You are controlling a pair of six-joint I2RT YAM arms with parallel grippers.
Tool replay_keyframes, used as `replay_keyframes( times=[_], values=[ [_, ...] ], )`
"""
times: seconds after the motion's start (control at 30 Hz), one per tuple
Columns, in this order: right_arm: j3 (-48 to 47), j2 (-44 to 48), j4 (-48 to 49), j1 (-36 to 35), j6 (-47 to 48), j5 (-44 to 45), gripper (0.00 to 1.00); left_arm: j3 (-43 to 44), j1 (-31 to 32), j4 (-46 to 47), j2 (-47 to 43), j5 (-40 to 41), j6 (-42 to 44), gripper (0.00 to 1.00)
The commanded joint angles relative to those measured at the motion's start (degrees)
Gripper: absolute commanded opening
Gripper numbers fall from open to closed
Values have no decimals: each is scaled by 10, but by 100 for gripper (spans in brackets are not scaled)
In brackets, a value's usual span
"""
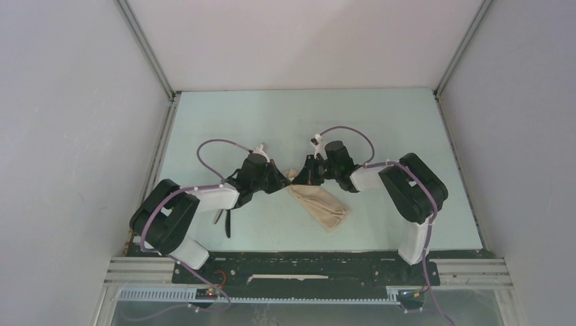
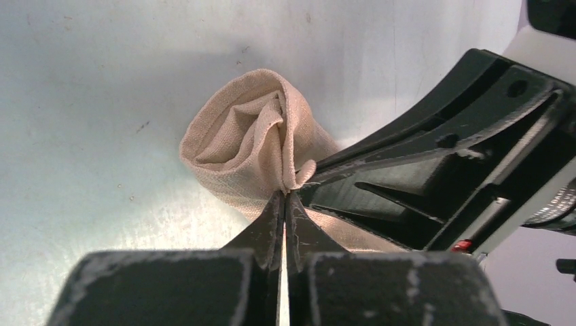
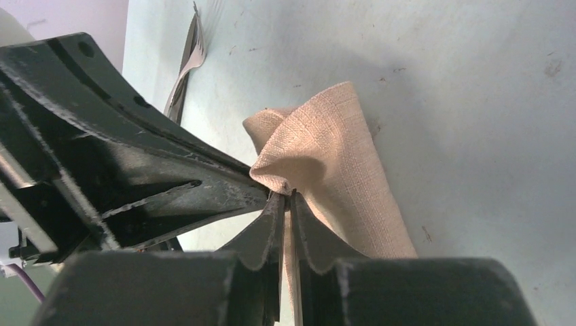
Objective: Fold the napkin into a case and place the utensils inside
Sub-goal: Grasp the top corner of the smaller rectangle folded napkin from the folded napkin.
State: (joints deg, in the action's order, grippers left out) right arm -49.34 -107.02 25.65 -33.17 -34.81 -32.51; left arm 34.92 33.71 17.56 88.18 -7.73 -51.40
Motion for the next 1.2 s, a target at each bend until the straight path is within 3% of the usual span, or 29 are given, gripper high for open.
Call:
replay_keyframes(
  times=[0.0, 0.2, 0.33, 0.43, 0.93, 1.07, 1.17],
  values=[
    [-18, -28, 45, -15, -5, -16, 11, 15, -1, 5, -24, -6, 15, 0],
    [-37, -69, 88, -45, -12, -25, 5, 20, -2, 10, -10, -17, 5, 0],
    [-87, -143, 85, -61, -34, -10, 14, 8, -2, 39, -6, -27, -26, 0],
    [-49, -121, 126, -57, -48, 3, 26, 5, -3, 38, -12, -25, -29, 0],
    [27, 38, 25, 4, -17, -62, 39, -5, -16, -20, -51, 14, 5, 0],
    [28, 38, 29, 14, -18, -63, 38, 14, -2, -100, -78, 73, 46, 21],
    [28, 27, 51, 29, -31, -66, 33, 26, 9, -129, -76, 95, 55, 28]
  ],
)
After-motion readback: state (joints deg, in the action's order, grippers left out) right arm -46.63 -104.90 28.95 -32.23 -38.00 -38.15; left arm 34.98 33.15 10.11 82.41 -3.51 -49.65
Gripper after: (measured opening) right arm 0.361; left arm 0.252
